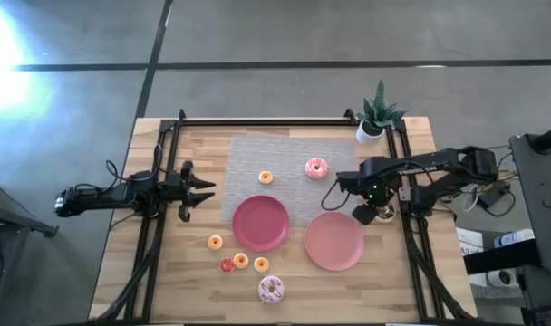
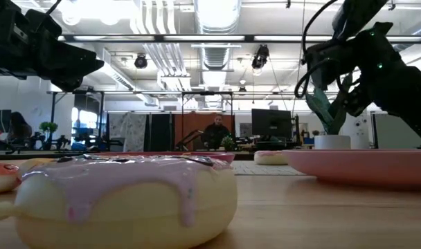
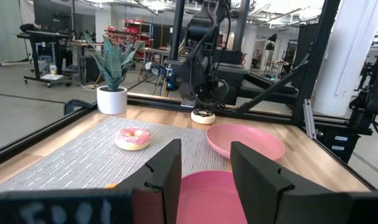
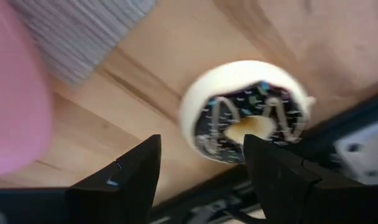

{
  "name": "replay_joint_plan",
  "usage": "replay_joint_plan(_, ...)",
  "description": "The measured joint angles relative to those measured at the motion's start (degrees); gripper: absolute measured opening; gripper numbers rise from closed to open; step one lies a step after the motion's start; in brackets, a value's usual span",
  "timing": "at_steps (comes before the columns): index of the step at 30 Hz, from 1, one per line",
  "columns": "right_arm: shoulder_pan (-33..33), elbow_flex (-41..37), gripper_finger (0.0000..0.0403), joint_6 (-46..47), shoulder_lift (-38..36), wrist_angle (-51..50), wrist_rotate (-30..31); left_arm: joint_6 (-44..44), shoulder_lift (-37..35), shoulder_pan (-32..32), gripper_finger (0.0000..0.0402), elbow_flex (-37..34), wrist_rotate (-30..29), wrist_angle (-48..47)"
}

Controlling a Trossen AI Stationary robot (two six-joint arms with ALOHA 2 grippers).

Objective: Pick & Place donuts
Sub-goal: Put the big black donut on the light pink plate

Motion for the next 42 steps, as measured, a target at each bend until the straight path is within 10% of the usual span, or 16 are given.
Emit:
replay_joint_plan(26,0.39,-9.02,0.0216,5.05,0.02,11.07,3.38,0.0,0.0,0.0,0.0113,0.0,0.0,0.0)
replay_joint_plan(38,0.42,-9.04,0.0027,-2.97,-0.18,13.58,4.32,0.0,0.0,0.0,0.0113,0.0,0.01,0.0)
replay_joint_plan(42,0.42,-6.5,0.0019,-3.95,-2.87,14.18,6.06,0.0,0.0,0.0,0.0113,0.0,0.01,0.0)
